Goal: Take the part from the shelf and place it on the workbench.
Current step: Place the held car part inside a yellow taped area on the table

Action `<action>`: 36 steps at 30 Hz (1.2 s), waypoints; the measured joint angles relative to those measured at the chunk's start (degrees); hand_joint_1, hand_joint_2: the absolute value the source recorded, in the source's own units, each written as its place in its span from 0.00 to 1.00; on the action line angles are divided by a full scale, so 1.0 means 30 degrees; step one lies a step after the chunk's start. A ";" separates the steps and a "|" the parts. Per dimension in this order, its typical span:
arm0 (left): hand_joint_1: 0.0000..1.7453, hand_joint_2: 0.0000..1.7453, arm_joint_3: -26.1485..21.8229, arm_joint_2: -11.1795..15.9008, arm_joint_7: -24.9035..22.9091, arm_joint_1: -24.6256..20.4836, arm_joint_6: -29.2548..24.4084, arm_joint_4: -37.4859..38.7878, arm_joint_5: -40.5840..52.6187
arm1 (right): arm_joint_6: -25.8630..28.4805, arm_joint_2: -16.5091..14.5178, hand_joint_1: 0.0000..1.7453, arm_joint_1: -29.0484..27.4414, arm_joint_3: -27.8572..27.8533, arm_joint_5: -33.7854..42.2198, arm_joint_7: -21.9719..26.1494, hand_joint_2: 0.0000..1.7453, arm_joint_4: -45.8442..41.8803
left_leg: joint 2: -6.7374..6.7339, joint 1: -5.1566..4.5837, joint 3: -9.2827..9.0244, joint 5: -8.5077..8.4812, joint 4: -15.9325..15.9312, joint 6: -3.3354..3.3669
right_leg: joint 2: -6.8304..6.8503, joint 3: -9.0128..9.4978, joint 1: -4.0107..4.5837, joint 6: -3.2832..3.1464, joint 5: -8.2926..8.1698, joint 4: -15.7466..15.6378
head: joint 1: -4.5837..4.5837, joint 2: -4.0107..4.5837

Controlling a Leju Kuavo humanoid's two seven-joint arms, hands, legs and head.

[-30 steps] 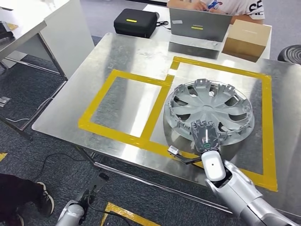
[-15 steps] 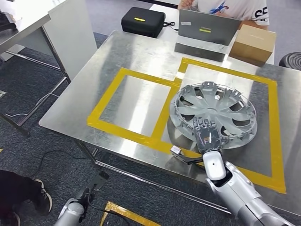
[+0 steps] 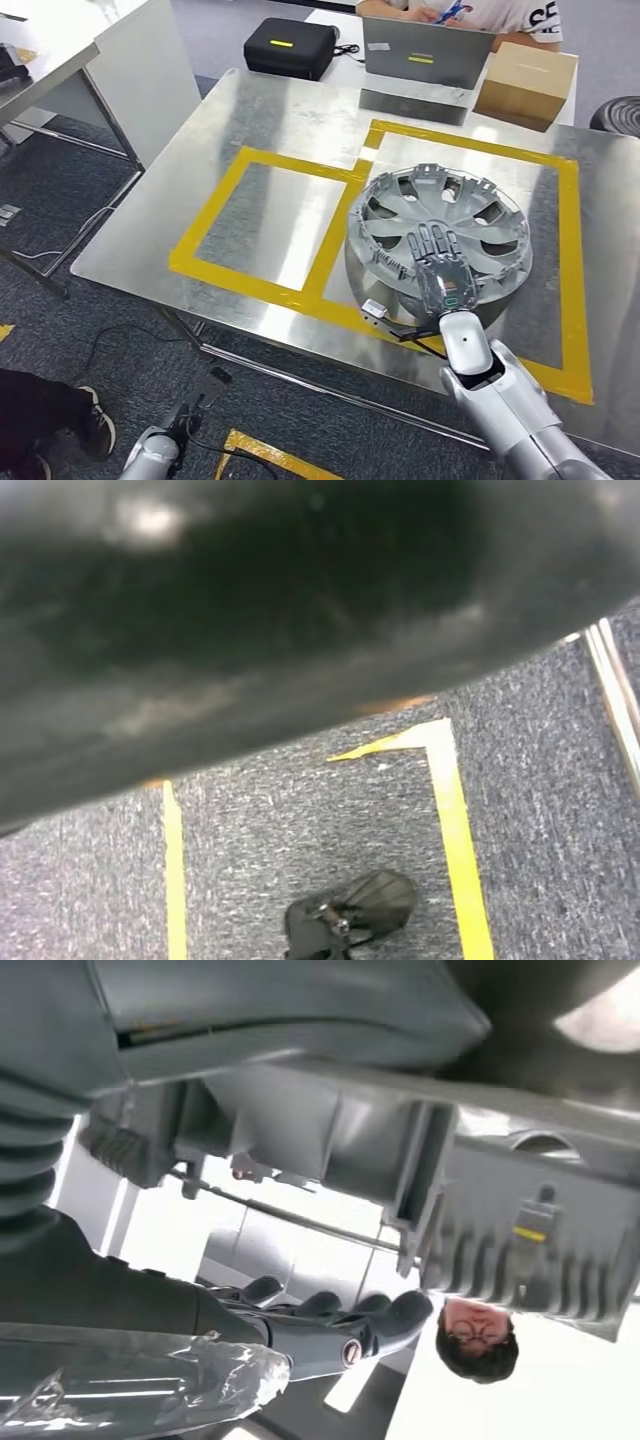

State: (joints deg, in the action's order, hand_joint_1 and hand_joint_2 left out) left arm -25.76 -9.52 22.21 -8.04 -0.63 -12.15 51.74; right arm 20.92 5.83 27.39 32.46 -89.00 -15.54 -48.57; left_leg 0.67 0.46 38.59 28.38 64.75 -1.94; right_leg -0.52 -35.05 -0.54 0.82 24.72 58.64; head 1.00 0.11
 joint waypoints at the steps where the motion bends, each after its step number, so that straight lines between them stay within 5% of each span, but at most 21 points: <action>1: 0.00 0.00 0.0004 0.0009 0.0000 0.0008 0.0000 0.0000 -0.0004 | -0.0005 -0.0029 0.00 -0.0041 -0.0086 0.0012 0.0049 0.00 -0.0055 | -0.0004 0.0010 0.0625 0.0616 0.1357 -0.0055 | 0.0003 0.0002 -0.0004 -0.0040 0.0006 0.0001 | 0.0039 0.0000; 3: 0.00 0.00 0.0005 0.0027 0.0000 0.0045 0.0000 0.0000 -0.0031 | -0.0058 -0.0051 0.00 -0.0167 -0.0203 0.0263 0.0442 0.00 -0.0133 | -0.0007 0.0034 0.1491 0.1099 0.3119 -0.0115 | 0.0009 0.0014 -0.0008 -0.0053 0.0017 0.0004 | 0.0046 0.0000; 4: 0.00 0.00 0.0005 0.0035 0.0004 0.0061 0.0000 0.0000 -0.0069 | -0.0186 -0.0068 0.00 -0.0226 -0.0278 0.0592 0.0851 0.00 -0.0232 | -0.0010 0.0051 0.1430 0.0759 0.2941 -0.0128 | 0.0006 0.0028 -0.0020 -0.0044 0.0025 0.0007 | 0.0046 0.0000; 6: 0.00 0.00 0.0005 0.0066 0.0053 0.0068 0.0000 0.0000 -0.0191 | -0.0774 -0.0113 0.00 -0.0280 -0.0458 0.1556 0.1906 0.00 -0.0626 | -0.0030 0.0123 0.0356 -0.0616 0.0692 -0.0163 | -0.0022 0.0074 -0.0054 0.0039 0.0069 0.0031 | 0.0049 0.0000; 8: 0.00 0.00 0.0009 0.0075 0.0148 0.0065 0.0005 0.0000 -0.0339 | -0.1588 -0.0128 0.00 -0.0252 -0.0618 0.2391 0.2728 0.00 -0.1185 | -0.0027 0.0167 -0.0702 -0.1345 -0.1516 -0.0105 | -0.0076 0.0025 0.0009 0.0231 0.0135 0.0125 | 0.0075 0.0000; 13: 0.00 0.00 -0.0029 0.0162 0.0331 0.0250 -0.0046 0.0000 -0.0634 | -0.3615 0.0363 0.00 -0.0213 -0.0658 0.3626 0.3652 0.00 -0.2658 | 0.0010 0.0136 -0.0938 -0.1365 -0.2152 0.0600 | -0.0070 -0.0187 0.0019 0.0664 0.0398 0.0375 | 0.0056 0.0000; 17: 0.00 0.00 -0.0055 0.0251 0.0539 0.0444 -0.0160 0.0000 -0.1008 | -0.6584 0.1550 0.00 -0.0088 -0.0525 0.5724 0.4365 0.00 -0.4012 | 0.0021 0.0105 -0.0952 -0.1343 -0.2165 0.0916 | -0.0002 -0.2304 0.0009 0.0841 0.2535 0.4838 | -0.0047 0.0000; 18: 0.00 0.00 -0.0069 0.0293 0.0588 0.0531 -0.0202 0.0000 -0.1102 | -0.7390 0.1987 0.00 -0.0093 -0.0467 0.6402 0.4581 0.00 -0.4388 | 0.0023 0.0079 -0.0960 -0.1329 -0.2159 0.0937 | -0.0002 -0.2663 0.0010 0.0845 0.2667 0.5533 | -0.0051 0.0000; 20: 0.00 0.00 -0.0115 0.0374 0.0672 0.0673 -0.0270 0.0000 -0.1240 | -0.8606 0.2927 0.00 -0.0073 -0.0340 0.7714 0.4984 0.00 -0.5224 | 0.0032 0.0044 -0.1010 -0.1303 -0.2149 0.0948 | -0.0001 -0.2311 0.0012 0.0793 0.1875 0.4718 | -0.0049 0.0000; 23: 0.00 0.00 -0.0169 0.0479 0.0758 0.0753 -0.0304 0.0000 -0.1326 | -0.9619 0.4150 0.00 0.0099 -0.0163 0.9151 0.5337 0.00 -0.6420 | 0.0045 -0.0025 -0.1064 -0.1249 -0.2127 0.0828 | -0.0006 -0.0388 0.0057 0.0678 0.0300 0.1018 | -0.0040 0.0000; 27: 0.00 0.00 -0.0193 0.0590 0.0832 0.0927 -0.0333 0.0000 -0.1446 | -1.0555 0.5651 0.00 0.0143 0.0123 1.1113 0.5688 0.00 -0.7757 | 0.0042 -0.0034 -0.0957 -0.1316 -0.2132 0.0458 | -0.0032 0.0019 0.0105 0.0465 0.0186 0.0146 | -0.0015 0.0000; 29: 0.00 0.00 -0.0204 0.0667 0.0907 0.0986 -0.0357 0.0000 -0.1483 | -1.0100 0.6345 0.00 -0.0011 0.0160 1.2246 0.5856 0.00 -0.8570 | 0.0012 -0.0030 -0.0648 -0.0791 -0.1443 0.0278 | 0.0002 0.0077 0.0012 0.0247 0.0136 0.0068 | 0.0036 0.0000; 33: 0.00 0.00 -0.0206 0.0707 0.1022 0.1212 -0.0520 0.0000 -0.1528 | -0.5019 0.6678 0.00 -0.2186 -0.0899 1.2731 0.6531 0.00 -1.0837 | -0.0018 0.0016 0.1376 0.1116 0.2920 0.0064 | 0.0127 0.0139 -0.0013 0.0042 0.0160 0.0032 | 0.0080 0.0000; 34: 0.00 0.00 -0.0208 0.0705 0.0991 0.1309 -0.0653 0.0000 -0.1508 | -0.3015 0.6388 0.00 -0.3111 -0.1418 1.2540 0.6907 0.00 -1.1624 | -0.0019 0.0018 0.1526 0.1043 0.3227 0.0053 | 0.0141 0.0153 -0.0009 0.0033 0.0176 0.0033 | 0.0082 0.0000; 36: 0.00 0.00 -0.0217 0.0703 0.0873 0.1466 -0.1010 0.0000 -0.1426 | 0.0696 0.5436 0.00 -0.4890 -0.2525 1.2305 0.7769 0.00 -1.3207 | -0.0022 0.0020 0.0802 0.0040 0.1754 0.0070 | 0.0136 0.0200 -0.0019 0.0050 0.0216 0.0037 | 0.0082 0.0000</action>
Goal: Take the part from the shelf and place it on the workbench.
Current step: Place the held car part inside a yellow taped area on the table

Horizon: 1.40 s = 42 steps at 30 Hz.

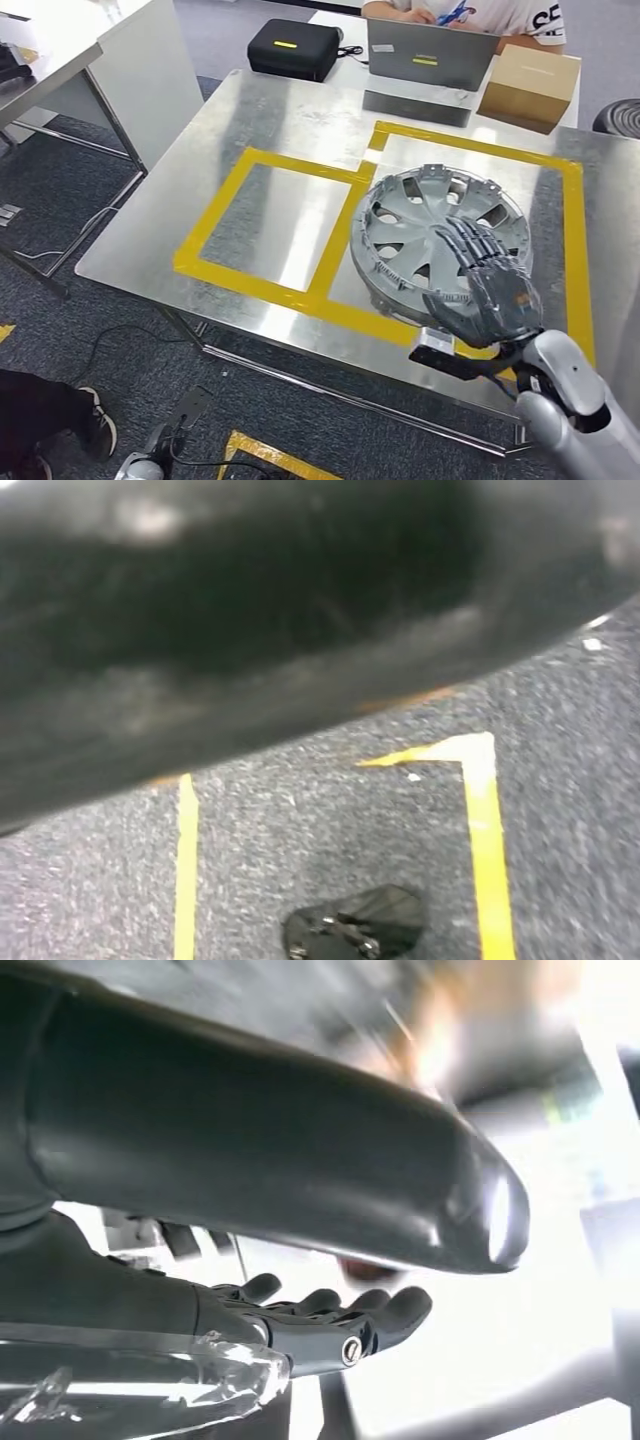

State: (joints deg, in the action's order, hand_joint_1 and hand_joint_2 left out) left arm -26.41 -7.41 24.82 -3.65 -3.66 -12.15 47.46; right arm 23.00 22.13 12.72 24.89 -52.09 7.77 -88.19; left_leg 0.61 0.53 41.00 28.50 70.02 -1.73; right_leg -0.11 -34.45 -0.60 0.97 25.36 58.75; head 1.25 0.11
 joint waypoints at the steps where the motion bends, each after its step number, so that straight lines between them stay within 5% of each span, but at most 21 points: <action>1: 0.00 0.00 -0.0005 -0.0002 -0.0098 0.0047 -0.0216 0.0000 0.0071 | 0.1574 -0.0586 0.00 -0.0715 -0.0555 -0.0011 0.0427 0.00 -0.0789 | -0.0004 0.0002 -0.0703 -0.0585 -0.1391 0.0019 | -0.0015 0.0026 -0.0009 0.0042 0.0030 0.0005 | 0.0011 0.0000; 4: 0.00 0.00 -0.0011 -0.0117 -0.0435 0.0092 -0.0795 0.0002 0.0261 | 0.4159 -0.2037 0.00 -0.2303 -0.1797 0.0570 0.1425 0.00 -0.2699 | 0.0029 -0.0020 -0.2000 -0.1171 -0.3919 0.0209 | -0.0080 0.0035 0.0102 0.0254 0.0128 0.0022 | 0.0027 0.0000; 8: 0.00 0.00 -0.0064 -0.0304 -0.0838 0.0213 -0.1298 0.0004 0.0390 | 0.5520 -0.3801 0.00 -0.4352 -0.3292 0.2521 0.3019 0.00 -0.4981 | 0.0057 0.0031 -0.2045 -0.1202 -0.4022 0.0675 | -0.0068 -0.0104 0.0106 0.0563 0.0466 0.0305 | 0.0004 0.0000; 12: 0.00 0.00 -0.0124 -0.0448 -0.0942 0.0195 -0.1395 0.0005 0.0416 | 0.5650 -0.4830 0.00 -0.5356 -0.4259 0.2959 0.3548 0.00 -0.6132 | 0.0004 0.0031 -0.2064 -0.1229 -0.4035 0.0909 | -0.0064 -0.2210 0.0091 0.0741 0.2731 0.4916 | -0.0064 0.0000; 13: 0.00 0.00 -0.0142 -0.0466 -0.0965 0.0200 -0.1409 0.0005 0.0423 | 0.5650 -0.5025 0.00 -0.5552 -0.4427 0.3074 0.3657 0.00 -0.6281 | -0.0003 0.0016 -0.2065 -0.1236 -0.4028 0.0921 | -0.0064 -0.2534 0.0092 0.0742 0.2892 0.5620 | -0.0064 0.0000; 15: 0.00 0.00 -0.0195 -0.0492 -0.1026 0.0196 -0.1477 0.0004 0.0450 | 0.5650 -0.5369 0.00 -0.5845 -0.4744 0.3334 0.3923 0.00 -0.6530 | -0.0003 0.0005 -0.2083 -0.1257 -0.4013 0.0921 | -0.0063 -0.2046 0.0092 0.0684 0.2168 0.4732 | -0.0064 0.0000; 18: 0.00 0.00 -0.0273 -0.0559 -0.1100 0.0187 -0.1649 0.0002 0.0503 | 0.5650 -0.5804 0.00 -0.6107 -0.5171 0.3507 0.4260 0.00 -0.6854 | 0.0027 -0.0043 -0.2090 -0.1312 -0.3984 0.0781 | -0.0077 0.0074 0.0112 0.0574 0.0623 0.0803 | -0.0060 0.0000; 22: 0.00 0.00 -0.0301 -0.0614 -0.1106 0.0182 -0.1730 0.0005 0.0523 | 0.5650 -0.6186 0.00 -0.6435 -0.5482 0.3521 0.4385 0.00 -0.7058 | 0.0029 -0.0043 -0.1995 -0.1448 -0.3997 0.0329 | -0.0162 0.0396 0.0167 0.0274 0.0273 0.0010 | -0.0035 0.0000; 25: 0.00 0.00 -0.0308 -0.0630 -0.1109 0.0172 -0.1739 0.0007 0.0523 | 0.5666 -0.6394 0.00 -0.6497 -0.5619 0.3516 0.4424 0.00 -0.7164 | 0.0000 -0.0011 -0.1352 -0.0069 -0.2390 0.0037 | -0.0099 0.0216 0.0069 -0.0113 -0.0002 -0.0083 | -0.0008 0.0000; 27: 0.00 0.00 -0.0308 -0.0639 -0.1111 0.0165 -0.1741 0.0007 0.0523 | 0.5679 -0.6521 0.00 -0.6564 -0.5659 0.3516 0.4438 0.00 -0.7189 | -0.0003 -0.0002 -0.0424 0.1408 0.0152 -0.0068 | -0.0064 -0.0028 0.0070 -0.0203 -0.0172 -0.0080 | -0.0002 0.0000; 29: 0.00 0.00 -0.0308 -0.0648 -0.1113 0.0157 -0.1741 0.0007 0.0523 | 0.5679 -0.6605 0.00 -0.6623 -0.5705 0.3518 0.4442 0.00 -0.7193 | -0.0003 0.0001 -0.0236 0.1840 0.1293 -0.0092 | -0.0062 -0.0310 0.0074 -0.0177 -0.0381 -0.0076 | -0.0002 0.0000; 34: 0.00 0.00 -0.0324 -0.0665 -0.1113 -0.0016 -0.1752 0.0005 0.0523 | 0.5681 -0.6718 0.00 -0.6643 -0.5763 0.3523 0.4444 0.00 -0.7224 | 0.0026 -0.0034 -0.3638 0.0119 -0.3984 0.0171 | -0.0108 -0.0762 0.0134 0.0222 -0.0876 0.0000 | -0.0026 0.0000; 37: 0.00 0.00 -0.0353 -0.0681 -0.1138 0.0002 -0.1768 0.0007 0.0523 | 0.5674 -0.6729 0.00 -0.6673 -0.5768 0.3631 0.4429 0.00 -0.7238 | 0.0037 -0.0113 -0.3643 -0.0180 -0.4361 0.0575 | -0.0100 -0.0827 0.0109 0.0556 -0.1188 -0.0129 | -0.0040 0.0000; 39: 0.00 0.00 -0.0395 -0.0678 -0.1188 -0.0004 -0.1804 0.0007 0.0523 | 0.5630 -0.6731 0.00 -0.6717 -0.5768 0.3813 0.4365 0.00 -0.7227 | -0.0017 -0.0076 -0.3431 -0.0500 -0.4409 0.0848 | -0.0091 -0.1132 0.0057 0.0764 -0.0582 0.0385 | -0.0086 0.0000; 42: 0.00 0.00 -0.0430 -0.0688 -0.1220 -0.0027 -0.1828 0.0007 0.0508 | 0.5353 -0.6734 0.00 -0.6767 -0.5759 0.4345 0.4278 0.00 -0.7166 | -0.0068 -0.0063 -0.2927 -0.0933 -0.4416 0.1045 | -0.0078 -0.2183 0.0035 0.0959 0.1847 0.3709 | -0.0169 0.0000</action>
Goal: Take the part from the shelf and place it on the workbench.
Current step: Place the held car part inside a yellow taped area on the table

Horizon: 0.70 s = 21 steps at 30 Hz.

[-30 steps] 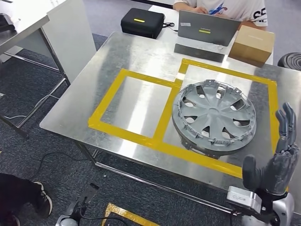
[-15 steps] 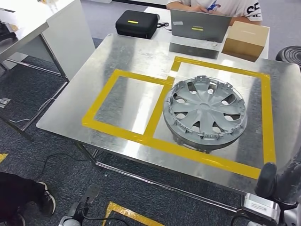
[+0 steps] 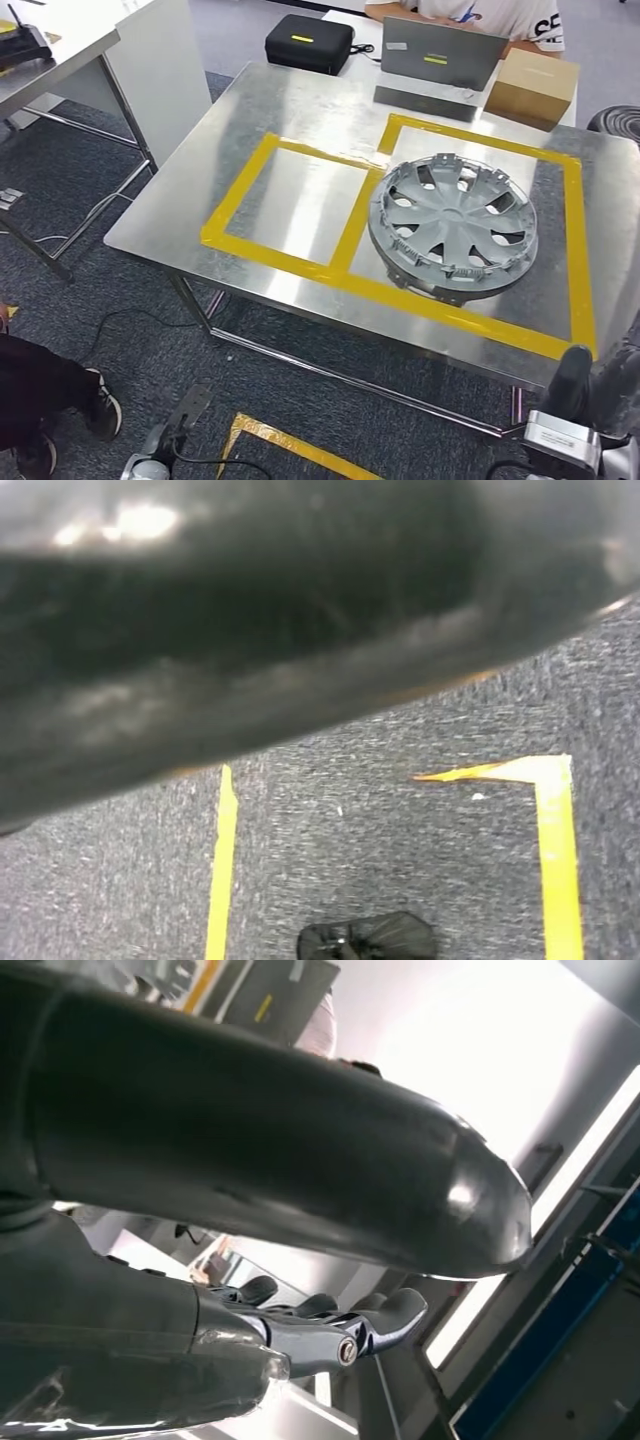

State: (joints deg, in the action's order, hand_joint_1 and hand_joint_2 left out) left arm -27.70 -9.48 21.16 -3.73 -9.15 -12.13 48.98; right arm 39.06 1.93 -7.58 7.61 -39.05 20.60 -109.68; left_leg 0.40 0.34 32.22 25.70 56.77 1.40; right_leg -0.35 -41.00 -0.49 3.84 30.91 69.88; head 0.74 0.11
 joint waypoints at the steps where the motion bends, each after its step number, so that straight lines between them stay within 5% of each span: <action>1: 0.00 0.00 -0.0016 0.0006 -0.0002 0.0001 -0.0002 0.0000 -0.0016 | -0.0115 -0.0002 0.00 -0.0032 0.0004 0.0228 -0.0011 0.00 0.0038 | -0.0012 -0.0011 0.0191 -0.0139 0.0008 0.0001 | -0.0001 -0.0166 -0.0001 0.0016 0.0507 0.0992 | 0.0004 0.0000; 3: 0.00 0.00 -0.0051 0.0022 -0.0002 -0.0001 -0.0004 0.0000 -0.0044 | -0.0244 -0.0015 0.00 -0.0112 0.0007 0.0470 -0.0004 0.00 0.0107 | -0.0029 -0.0024 0.0552 -0.0413 0.0031 -0.0031 | 0.0000 0.0472 0.0001 -0.0016 0.0466 0.1050 | 0.0004 0.0000; 6: 0.00 0.00 -0.0077 0.0020 -0.0002 -0.0002 -0.0015 0.0000 -0.0093 | -0.0267 -0.0086 0.00 -0.0196 0.0020 0.0528 -0.0007 0.00 0.0153 | -0.0012 -0.0037 0.0906 -0.0776 0.0050 -0.0211 | -0.0010 0.3306 0.0032 -0.0173 -0.0522 -0.2798 | 0.0013 0.0000; 8: 0.00 0.00 -0.0091 0.0026 -0.0002 -0.0001 -0.0037 0.0000 -0.0126 | -0.0269 -0.0160 0.00 -0.0345 0.0022 0.0552 -0.0023 0.00 0.0189 | -0.0003 -0.0040 0.1020 -0.1043 0.0036 -0.0439 | -0.0040 0.4187 0.0125 -0.0318 -0.0612 -0.4239 | 0.0017 0.0000; 10: 0.00 0.00 -0.0102 0.0031 -0.0002 0.0021 -0.0057 0.0000 -0.0160 | -0.0269 -0.0218 0.00 -0.0583 0.0020 0.0650 -0.0033 0.00 0.0250 | 0.0006 -0.0005 0.1078 -0.1330 -0.0039 -0.0714 | -0.0057 0.4014 0.0195 -0.0575 -0.0837 -0.4304 | 0.0008 0.0000; 12: 0.00 0.00 -0.0122 0.0053 0.0000 0.0044 -0.0086 0.0000 -0.0215 | -0.0273 -0.0304 0.00 -0.0728 0.0011 0.0794 -0.0029 0.00 0.0299 | 0.0009 0.0034 0.1298 -0.0858 0.0300 -0.0967 | -0.0013 0.3769 0.0149 -0.0931 -0.1192 -0.4390 | 0.0022 0.0000; 15: 0.00 0.00 -0.0149 0.0095 0.0013 0.0039 -0.0117 0.0000 -0.0277 | -0.0271 -0.0454 0.00 -0.0957 -0.0018 0.0894 -0.0013 0.00 0.0328 | 0.0001 0.0058 0.2231 0.1749 0.3254 -0.1214 | 0.0037 0.3080 0.0106 -0.1244 -0.1841 -0.4442 | 0.0102 0.0000; 17: 0.00 0.00 -0.0169 0.0108 0.0036 0.0048 -0.0135 0.0000 -0.0304 | -0.0271 -0.0521 0.00 -0.1138 -0.0029 0.0962 -0.0007 0.00 0.0361 | 0.0001 0.0059 0.2524 0.2538 0.5246 -0.1280 | 0.0044 0.2464 0.0124 -0.1250 -0.2296 -0.4425 | 0.0102 0.0000; 19: 0.00 0.00 -0.0235 0.0116 0.0073 0.0048 -0.0160 0.0000 -0.0326 | -0.0278 -0.0570 0.00 -0.1270 -0.0047 0.1108 -0.0002 0.00 0.0397 | 0.0001 0.0055 0.1731 0.1753 0.5034 -0.1237 | 0.0043 0.1860 0.0142 -0.1211 -0.2766 -0.4407 | 0.0106 0.0000; 21: 0.00 0.00 -0.0341 0.0133 0.0120 0.0017 -0.0178 0.0000 -0.0332 | -0.0306 -0.0603 0.00 -0.1382 -0.0087 0.1268 0.0033 0.00 0.0410 | 0.0002 0.0033 -0.0247 0.1019 0.2610 -0.1116 | 0.0023 0.1373 0.0175 -0.1097 -0.3198 -0.4371 | 0.0122 0.0000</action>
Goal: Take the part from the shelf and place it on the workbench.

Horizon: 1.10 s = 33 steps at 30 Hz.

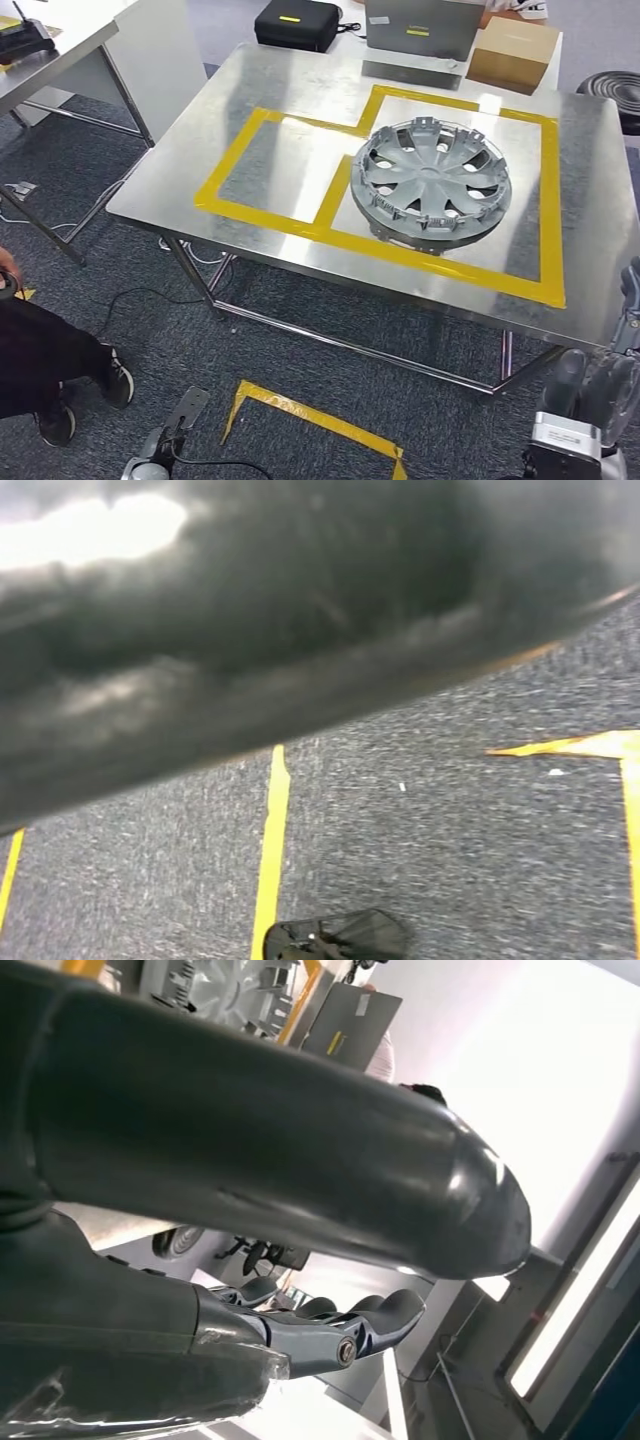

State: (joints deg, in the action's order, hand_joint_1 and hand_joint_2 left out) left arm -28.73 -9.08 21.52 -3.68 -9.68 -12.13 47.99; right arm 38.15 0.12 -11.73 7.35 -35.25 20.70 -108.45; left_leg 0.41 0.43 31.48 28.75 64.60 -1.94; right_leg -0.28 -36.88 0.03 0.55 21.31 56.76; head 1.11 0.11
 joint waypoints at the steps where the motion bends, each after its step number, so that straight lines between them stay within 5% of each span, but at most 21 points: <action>1: 0.00 0.00 -0.0048 0.0006 0.0029 -0.0032 -0.0007 0.0000 -0.0002 | -0.0018 -0.0013 0.00 -0.0057 -0.0026 0.0073 0.0031 0.00 0.0000 | 0.0004 -0.0023 -0.1036 0.0058 -0.1503 0.0108 | -0.0001 -0.0170 0.0028 0.0089 -0.0201 0.0036 | -0.0009 0.0000; 3: 0.00 0.00 -0.0097 0.0008 0.0064 -0.0059 -0.0020 0.0000 -0.0002 | -0.0046 -0.0031 0.00 -0.0147 -0.0060 0.0219 0.0091 0.00 0.0002 | 0.0019 -0.0126 -0.2125 0.0356 -0.3268 0.0334 | 0.0031 -0.0344 0.0048 0.0272 -0.0632 0.0020 | -0.0015 0.0000; 6: 0.00 0.00 -0.0157 -0.0012 0.0082 0.0071 -0.0028 0.0011 -0.0004 | -0.0044 -0.0069 0.00 -0.0345 -0.0128 0.0244 0.0131 0.00 0.0013 | -0.0049 -0.0166 -0.1673 -0.0095 -0.3421 0.0817 | 0.0008 -0.0630 -0.0053 0.0589 -0.0868 -0.0004 | 0.0018 0.0000; 8: 0.00 0.00 -0.0212 0.0006 0.0082 0.0113 -0.0033 0.0022 -0.0004 | -0.0040 -0.0086 0.00 -0.0460 -0.0204 0.0259 0.0131 0.00 0.0020 | -0.0132 -0.0100 -0.1155 -0.0597 -0.3439 0.1082 | -0.0022 -0.1182 -0.0086 0.0783 0.0644 0.1316 | -0.0026 0.0000; 10: 0.00 0.00 -0.0250 0.0028 0.0084 0.0118 -0.0033 0.0022 -0.0004 | -0.0034 -0.0102 0.00 -0.0502 -0.0239 0.0326 0.0133 0.00 0.0044 | -0.0148 -0.0115 -0.0503 -0.1115 -0.3421 0.1154 | -0.0011 -0.1802 -0.0097 0.0906 0.2644 0.3998 | -0.0075 0.0000; 12: 0.00 0.00 -0.0281 0.0029 0.0085 0.0142 -0.0031 0.0022 -0.0004 | -0.0071 -0.0122 0.00 -0.0601 -0.0293 0.0542 0.0162 0.00 0.0078 | -0.0153 -0.0123 0.0208 -0.1654 -0.3389 0.1116 | -0.0013 -0.1720 -0.0095 0.0935 0.3127 0.5766 | -0.0069 0.0000; 13: 0.00 0.00 -0.0297 0.0029 0.0087 0.0154 -0.0031 0.0022 -0.0004 | -0.0116 -0.0133 0.00 -0.0653 -0.0331 0.0684 0.0189 0.00 0.0091 | -0.0154 -0.0120 0.0546 -0.1905 -0.3363 0.1078 | -0.0013 -0.1187 -0.0095 0.0922 0.2770 0.5677 | -0.0069 0.0000; 15: 0.00 0.00 -0.0322 0.0020 0.0089 0.0159 -0.0031 0.0022 -0.0004 | -0.0217 -0.0149 0.00 -0.0693 -0.0386 0.0865 0.0255 0.00 0.0102 | -0.0148 -0.0114 0.1104 -0.2349 -0.3275 0.0963 | -0.0016 0.0886 -0.0095 0.0857 0.2038 0.3565 | -0.0066 0.0000; 17: 0.00 0.00 -0.0346 0.0015 0.0102 0.0148 -0.0035 0.0020 -0.0004 | -0.0257 -0.0168 0.00 -0.0674 -0.0397 0.0896 0.0319 0.00 0.0102 | -0.0127 -0.0147 0.1429 -0.2693 -0.3176 0.0777 | -0.0034 0.3051 -0.0047 0.0753 0.2411 0.0655 | -0.0042 0.0000; 18: 0.00 0.00 -0.0361 0.0017 0.0128 0.0139 -0.0035 0.0020 -0.0004 | -0.0259 -0.0184 0.00 -0.0679 -0.0404 0.0891 0.0362 0.00 0.0102 | -0.0122 -0.0151 0.1506 -0.2832 -0.3154 0.0660 | -0.0047 0.3571 -0.0004 0.0654 0.2753 -0.0213 | -0.0060 0.0002; 20: 0.00 0.00 -0.0395 0.0026 0.0197 0.0151 -0.0042 0.0022 -0.0004 | -0.0267 -0.0213 0.00 -0.0770 -0.0455 0.0885 0.0469 0.00 0.0120 | -0.0128 -0.0119 0.1584 -0.3031 -0.3211 0.0397 | -0.0045 0.3513 0.0064 0.0331 0.2843 -0.0543 | -0.0104 0.0004; 21: 0.00 0.00 -0.0419 0.0035 0.0237 0.0170 -0.0051 0.0022 -0.0004 | -0.0288 -0.0235 0.00 -0.0814 -0.0492 0.0887 0.0537 0.00 0.0129 | -0.0124 -0.0083 0.1667 -0.2907 -0.3118 0.0276 | -0.0031 0.3405 0.0061 0.0143 0.2715 -0.0545 | -0.0148 0.0005; 23: 0.00 0.00 -0.0474 0.0051 0.0282 0.0214 -0.0068 0.0022 -0.0004 | -0.0359 -0.0299 0.00 -0.0902 -0.0556 0.0914 0.0652 0.00 0.0149 | -0.0118 -0.0038 0.2110 -0.1662 -0.2017 0.0082 | -0.0001 0.3111 0.0008 -0.0153 0.2326 -0.0577 | -0.0049 0.0007; 25: 0.00 0.00 -0.0516 0.0055 0.0320 0.0231 -0.0075 0.0022 -0.0004 | -0.0412 -0.0357 0.00 -0.1015 -0.0607 0.0943 0.0729 0.00 0.0177 | -0.0115 -0.0015 0.2916 0.0227 0.0510 -0.0057 | 0.0011 0.2754 -0.0001 -0.0256 0.1973 -0.0558 | 0.0057 0.0007; 27: 0.00 0.00 -0.0550 0.0059 0.0342 0.0243 -0.0082 0.0022 -0.0004 | -0.0439 -0.0368 0.00 -0.1127 -0.0674 0.0953 0.0754 0.00 0.0209 | -0.0115 -0.0006 0.3243 0.0855 0.2374 -0.0127 | 0.0017 0.2424 0.0004 -0.0235 0.1647 -0.0521 | 0.0067 0.0007; 29: 0.00 0.00 -0.0579 0.0071 0.0348 0.0246 -0.0091 0.0022 -0.0004 | -0.0453 -0.0372 0.00 -0.1185 -0.0712 0.0953 0.0763 0.00 0.0228 | -0.0116 -0.0004 0.2200 0.0135 0.1421 -0.0095 | 0.0004 0.2154 0.0000 -0.0155 0.1410 -0.0476 | 0.0071 0.0007; 31: 0.00 0.00 -0.0588 0.0082 0.0359 0.0236 -0.0099 0.0022 -0.0004 | -0.0453 -0.0375 0.00 -0.1198 -0.0725 0.0953 0.0767 0.00 0.0233 | -0.0116 -0.0011 0.0306 -0.0670 -0.1393 0.0015 | 0.0005 0.1966 0.0030 -0.0044 0.1321 -0.0369 | 0.0071 0.0007; 33: 0.00 0.00 -0.0588 0.0082 0.0370 0.0247 -0.0108 0.0022 -0.0004 | -0.0453 -0.0375 0.00 -0.1196 -0.0747 0.0953 0.0781 0.00 0.0233 | -0.0108 -0.0038 -0.0671 -0.0883 -0.3038 0.0187 | 0.0015 0.1830 0.0100 0.0119 0.1267 -0.0227 | 0.0057 0.0007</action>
State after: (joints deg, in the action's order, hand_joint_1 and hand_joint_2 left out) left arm -30.49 -8.83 22.63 -2.93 -10.01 -12.07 47.98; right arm 36.79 -1.01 -15.32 5.11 -32.39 23.04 -107.75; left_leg 0.09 0.32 29.47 26.10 55.48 -1.38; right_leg -0.23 -31.39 0.33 0.91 25.11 56.08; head 1.28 0.13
